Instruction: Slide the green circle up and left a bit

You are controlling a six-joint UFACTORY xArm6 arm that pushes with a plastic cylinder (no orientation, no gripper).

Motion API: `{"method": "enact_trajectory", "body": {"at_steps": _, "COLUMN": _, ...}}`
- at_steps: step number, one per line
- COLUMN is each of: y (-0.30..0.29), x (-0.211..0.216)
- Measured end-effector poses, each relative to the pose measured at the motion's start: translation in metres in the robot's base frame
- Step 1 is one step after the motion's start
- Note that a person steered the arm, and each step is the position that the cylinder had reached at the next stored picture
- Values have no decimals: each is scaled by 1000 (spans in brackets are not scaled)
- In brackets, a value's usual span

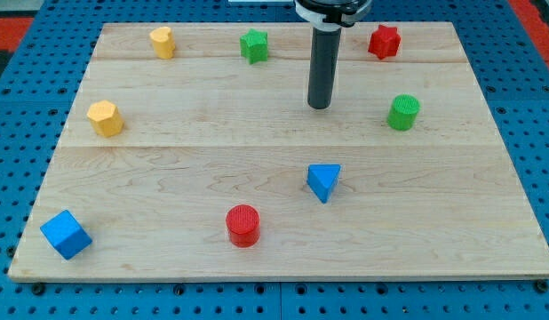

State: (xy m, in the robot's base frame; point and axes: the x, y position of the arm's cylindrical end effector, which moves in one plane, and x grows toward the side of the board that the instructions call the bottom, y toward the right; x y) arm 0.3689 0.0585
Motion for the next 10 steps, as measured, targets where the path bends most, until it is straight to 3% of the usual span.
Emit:
{"method": "enact_trajectory", "body": {"at_steps": 2, "y": 0, "x": 3}}
{"method": "enact_trajectory", "body": {"at_steps": 3, "y": 2, "x": -24}}
{"method": "enact_trajectory", "body": {"at_steps": 4, "y": 73, "x": -64}}
{"method": "enact_trajectory", "body": {"at_steps": 5, "y": 159, "x": -57}}
{"method": "enact_trajectory", "body": {"at_steps": 8, "y": 159, "x": -37}}
{"method": "enact_trajectory", "body": {"at_steps": 10, "y": 200, "x": -28}}
